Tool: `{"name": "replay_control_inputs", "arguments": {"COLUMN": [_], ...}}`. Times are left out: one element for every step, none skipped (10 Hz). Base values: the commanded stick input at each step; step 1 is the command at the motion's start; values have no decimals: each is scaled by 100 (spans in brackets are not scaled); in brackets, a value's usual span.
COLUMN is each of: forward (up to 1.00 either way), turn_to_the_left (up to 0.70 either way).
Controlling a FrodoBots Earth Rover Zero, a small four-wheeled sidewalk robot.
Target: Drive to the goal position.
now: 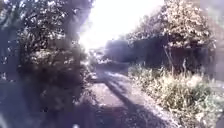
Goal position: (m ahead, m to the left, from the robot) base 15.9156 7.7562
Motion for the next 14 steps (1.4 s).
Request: {"name": "replay_control_inputs", "arguments": {"forward": [70,70,70,70,70,70,70,70,70,70,70,70,70,70], "turn_to_the_left": [0,0,0,0,0,0,0,0,0,0,0,0,0,0]}}
